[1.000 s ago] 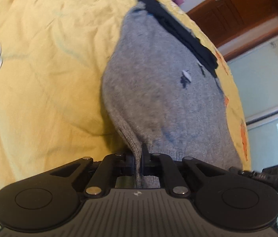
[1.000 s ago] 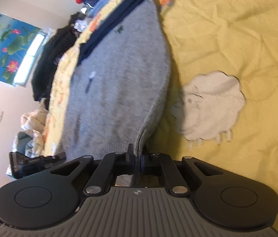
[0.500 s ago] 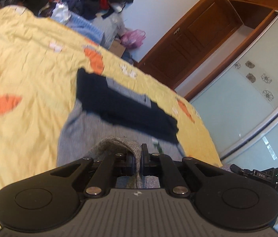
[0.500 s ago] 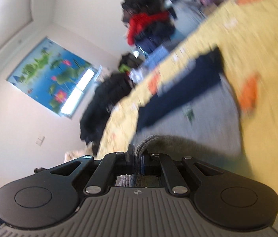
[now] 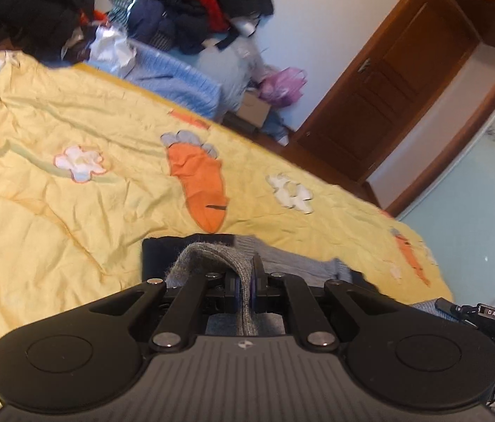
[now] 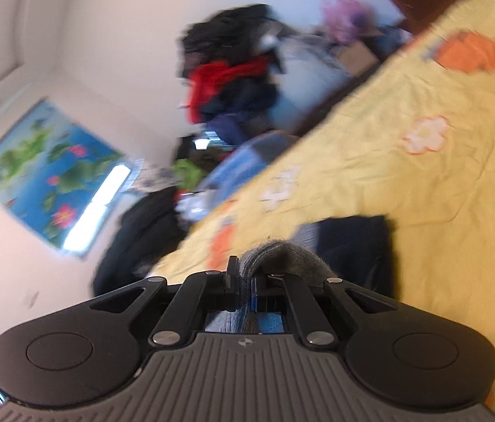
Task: Fold small clothes
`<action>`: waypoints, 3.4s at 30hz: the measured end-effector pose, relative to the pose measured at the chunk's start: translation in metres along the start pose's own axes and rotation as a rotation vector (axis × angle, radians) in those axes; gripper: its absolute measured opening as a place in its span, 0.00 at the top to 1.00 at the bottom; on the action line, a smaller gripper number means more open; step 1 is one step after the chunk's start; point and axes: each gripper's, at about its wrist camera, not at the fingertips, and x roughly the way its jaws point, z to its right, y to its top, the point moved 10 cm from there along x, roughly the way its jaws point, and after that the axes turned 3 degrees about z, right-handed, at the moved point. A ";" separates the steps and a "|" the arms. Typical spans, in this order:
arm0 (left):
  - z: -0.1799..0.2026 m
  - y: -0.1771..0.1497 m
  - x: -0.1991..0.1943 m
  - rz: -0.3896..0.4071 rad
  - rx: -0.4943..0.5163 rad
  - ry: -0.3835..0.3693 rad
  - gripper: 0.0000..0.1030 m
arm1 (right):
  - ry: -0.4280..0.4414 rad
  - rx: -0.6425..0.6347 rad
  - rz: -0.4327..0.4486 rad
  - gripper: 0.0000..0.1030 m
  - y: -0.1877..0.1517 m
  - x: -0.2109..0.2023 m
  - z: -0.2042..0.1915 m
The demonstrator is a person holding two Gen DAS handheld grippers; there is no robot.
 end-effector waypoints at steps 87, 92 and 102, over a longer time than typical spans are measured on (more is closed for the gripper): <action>0.026 -0.059 0.090 0.082 0.445 0.341 0.13 | -0.549 -0.788 0.077 0.24 -0.079 0.081 0.008; 0.027 -0.060 0.092 0.081 0.446 0.344 0.12 | -0.572 -0.823 0.089 0.20 -0.081 0.084 0.012; 0.064 -0.088 0.032 0.106 0.457 0.245 0.12 | -0.584 -0.811 0.098 0.17 -0.082 0.083 0.013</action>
